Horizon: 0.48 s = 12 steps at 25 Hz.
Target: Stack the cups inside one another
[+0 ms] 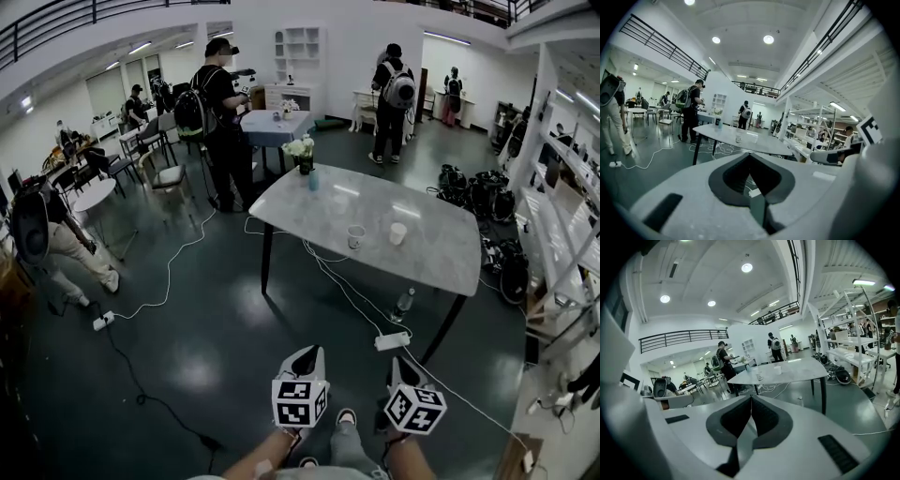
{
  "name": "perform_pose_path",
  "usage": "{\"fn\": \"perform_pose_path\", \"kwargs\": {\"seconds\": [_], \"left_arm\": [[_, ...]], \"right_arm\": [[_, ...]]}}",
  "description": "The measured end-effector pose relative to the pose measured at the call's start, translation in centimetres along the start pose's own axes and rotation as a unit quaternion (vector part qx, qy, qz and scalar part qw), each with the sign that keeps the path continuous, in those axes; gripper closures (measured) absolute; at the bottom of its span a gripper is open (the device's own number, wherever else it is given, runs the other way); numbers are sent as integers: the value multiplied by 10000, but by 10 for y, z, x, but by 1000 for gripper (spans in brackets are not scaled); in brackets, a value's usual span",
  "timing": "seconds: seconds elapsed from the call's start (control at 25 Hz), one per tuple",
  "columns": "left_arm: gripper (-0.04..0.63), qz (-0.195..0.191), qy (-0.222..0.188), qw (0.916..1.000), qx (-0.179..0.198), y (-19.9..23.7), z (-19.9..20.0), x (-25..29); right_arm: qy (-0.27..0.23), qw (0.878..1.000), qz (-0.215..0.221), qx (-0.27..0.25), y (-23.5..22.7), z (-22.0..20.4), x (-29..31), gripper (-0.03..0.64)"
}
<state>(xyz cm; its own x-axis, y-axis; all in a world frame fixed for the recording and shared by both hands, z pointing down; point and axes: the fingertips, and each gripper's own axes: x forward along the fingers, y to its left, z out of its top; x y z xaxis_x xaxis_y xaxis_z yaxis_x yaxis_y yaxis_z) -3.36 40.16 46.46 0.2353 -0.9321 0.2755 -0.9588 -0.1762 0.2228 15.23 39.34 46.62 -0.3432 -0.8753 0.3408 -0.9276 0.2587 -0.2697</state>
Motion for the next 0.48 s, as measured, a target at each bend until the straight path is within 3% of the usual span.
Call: {"fn": "perform_pose_path", "kwargs": {"seconds": [0.48], "left_arm": [[601,215,59,9997,31,17,24,79]], "right_arm": [[41,9999,115,-46,-30,42,81,609]]}}
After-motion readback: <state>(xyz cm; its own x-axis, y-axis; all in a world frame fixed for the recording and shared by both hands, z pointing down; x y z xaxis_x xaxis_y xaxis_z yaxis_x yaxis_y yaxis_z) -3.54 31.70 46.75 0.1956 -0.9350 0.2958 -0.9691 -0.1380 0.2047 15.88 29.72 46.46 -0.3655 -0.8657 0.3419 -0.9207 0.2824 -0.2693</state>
